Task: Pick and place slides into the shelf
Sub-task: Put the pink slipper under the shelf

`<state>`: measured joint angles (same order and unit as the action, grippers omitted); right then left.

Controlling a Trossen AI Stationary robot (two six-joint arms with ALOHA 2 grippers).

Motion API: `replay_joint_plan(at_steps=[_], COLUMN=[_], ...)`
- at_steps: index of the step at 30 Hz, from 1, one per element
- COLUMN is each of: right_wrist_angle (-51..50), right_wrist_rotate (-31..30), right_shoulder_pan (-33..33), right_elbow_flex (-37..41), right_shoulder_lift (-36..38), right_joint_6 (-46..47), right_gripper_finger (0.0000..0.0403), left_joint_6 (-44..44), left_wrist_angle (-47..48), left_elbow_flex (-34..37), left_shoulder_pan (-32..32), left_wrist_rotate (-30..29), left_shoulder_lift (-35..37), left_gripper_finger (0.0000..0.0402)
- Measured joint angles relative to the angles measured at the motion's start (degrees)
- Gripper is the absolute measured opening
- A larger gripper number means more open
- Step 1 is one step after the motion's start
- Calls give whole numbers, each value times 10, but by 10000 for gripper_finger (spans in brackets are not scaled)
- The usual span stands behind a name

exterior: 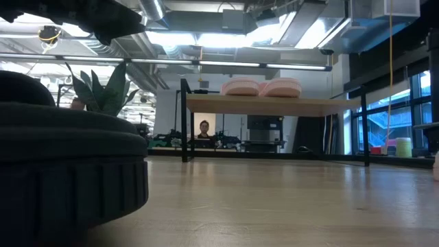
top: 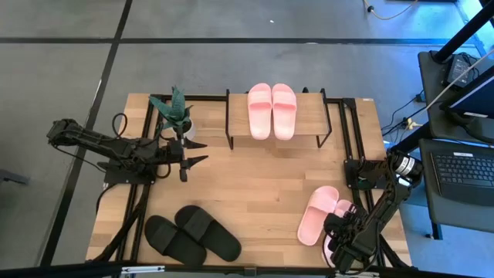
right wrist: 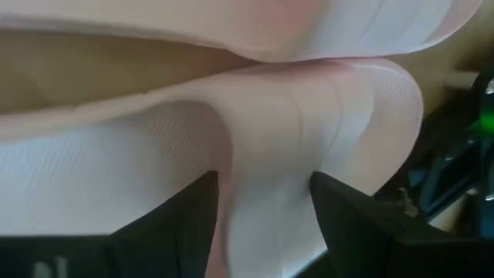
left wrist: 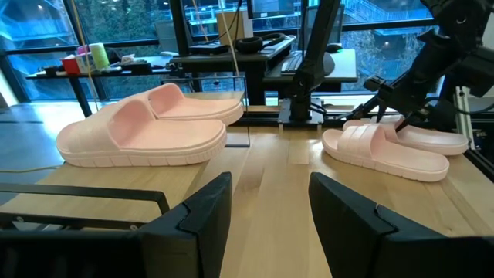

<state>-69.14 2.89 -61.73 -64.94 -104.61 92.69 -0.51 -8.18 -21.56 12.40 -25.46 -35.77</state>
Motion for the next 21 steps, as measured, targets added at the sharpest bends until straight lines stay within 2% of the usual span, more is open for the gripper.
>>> replay_joint_plan(at_steps=[3,7,10,14,19,21], right_wrist_angle=[9,20,19,8,7,7], right_wrist_rotate=[11,17,18,22,46,52], right_shoulder_pan=[1,1,1,0,0,0], right_elbow_flex=[17,24,21,13,8,7], right_shoulder_lift=[2,2,2,-1,-1,-1], right_joint_6=[41,47,47,46,46,46], right_gripper_finger=[210,208,189,131,31,14], left_joint_6=[0,0,0,0,0,0], left_wrist_angle=[0,0,0,0,0,0], left_elbow_flex=[0,0,0,0,0,0], left_shoulder_pan=[0,0,0,0,0,0], left_wrist_rotate=[0,0,0,0,0,0], left_shoulder_lift=[0,0,0,0,0,0], left_gripper_finger=[166,166,166,166,166,166])
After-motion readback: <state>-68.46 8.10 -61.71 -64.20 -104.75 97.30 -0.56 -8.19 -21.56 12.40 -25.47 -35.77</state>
